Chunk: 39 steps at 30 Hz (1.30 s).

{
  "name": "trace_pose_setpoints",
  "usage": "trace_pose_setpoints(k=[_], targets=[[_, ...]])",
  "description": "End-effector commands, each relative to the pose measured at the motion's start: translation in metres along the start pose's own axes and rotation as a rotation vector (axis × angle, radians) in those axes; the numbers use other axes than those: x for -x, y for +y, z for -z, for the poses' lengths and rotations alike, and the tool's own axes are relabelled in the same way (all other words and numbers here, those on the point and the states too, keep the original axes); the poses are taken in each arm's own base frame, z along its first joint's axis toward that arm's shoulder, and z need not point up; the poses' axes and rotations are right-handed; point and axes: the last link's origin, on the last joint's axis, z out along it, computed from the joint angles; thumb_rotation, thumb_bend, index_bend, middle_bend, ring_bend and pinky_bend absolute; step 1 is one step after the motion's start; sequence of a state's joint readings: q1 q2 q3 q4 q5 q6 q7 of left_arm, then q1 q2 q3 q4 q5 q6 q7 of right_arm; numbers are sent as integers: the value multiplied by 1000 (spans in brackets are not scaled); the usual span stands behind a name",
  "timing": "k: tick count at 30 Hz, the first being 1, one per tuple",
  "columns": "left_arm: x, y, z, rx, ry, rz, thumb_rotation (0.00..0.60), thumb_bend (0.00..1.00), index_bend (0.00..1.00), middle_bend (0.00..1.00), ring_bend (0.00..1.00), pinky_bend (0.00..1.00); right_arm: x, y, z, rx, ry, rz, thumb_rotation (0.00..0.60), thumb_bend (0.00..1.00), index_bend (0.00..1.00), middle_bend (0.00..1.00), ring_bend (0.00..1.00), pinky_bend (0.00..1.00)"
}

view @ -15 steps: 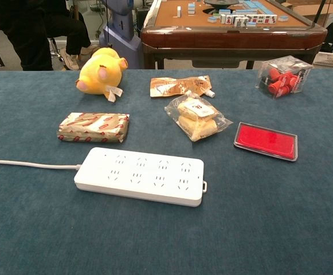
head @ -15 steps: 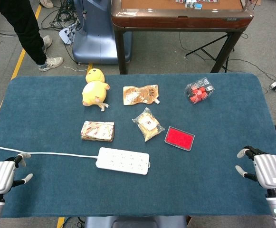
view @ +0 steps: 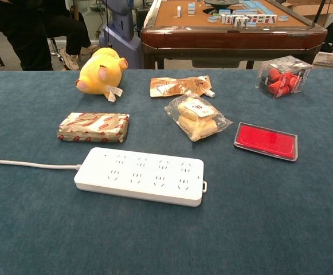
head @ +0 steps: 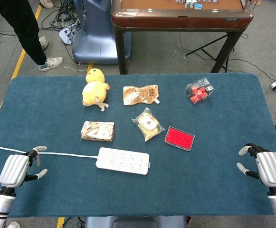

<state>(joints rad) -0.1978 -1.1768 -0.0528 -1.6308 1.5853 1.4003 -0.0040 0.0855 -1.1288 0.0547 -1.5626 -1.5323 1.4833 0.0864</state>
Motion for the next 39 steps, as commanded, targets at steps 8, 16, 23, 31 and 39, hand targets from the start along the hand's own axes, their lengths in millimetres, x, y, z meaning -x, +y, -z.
trace_pose_setpoints(k=[8,16,23,31,39], targets=[[0,60,-58,266,-84,1,600,757,318,998,1000,1000,-12,-3,-3,7,16,-21,600,152,494,418,485,634],[17,95,-77,365,-239,-31,600,865,315,1000,1000,1000,-24,0,-3,32,21,-16,600,152,494,419,485,634],[32,102,-79,408,-303,-45,600,873,300,1000,1000,1000,-24,1,-7,50,6,-4,600,152,494,420,485,634],[43,112,-80,432,-329,-39,600,873,275,1000,1000,1000,-26,-2,-15,42,13,-5,600,152,494,420,485,634],[54,121,-83,442,-356,-37,600,873,271,1000,1000,1000,-24,-4,-19,44,1,9,600,152,494,420,485,634]])
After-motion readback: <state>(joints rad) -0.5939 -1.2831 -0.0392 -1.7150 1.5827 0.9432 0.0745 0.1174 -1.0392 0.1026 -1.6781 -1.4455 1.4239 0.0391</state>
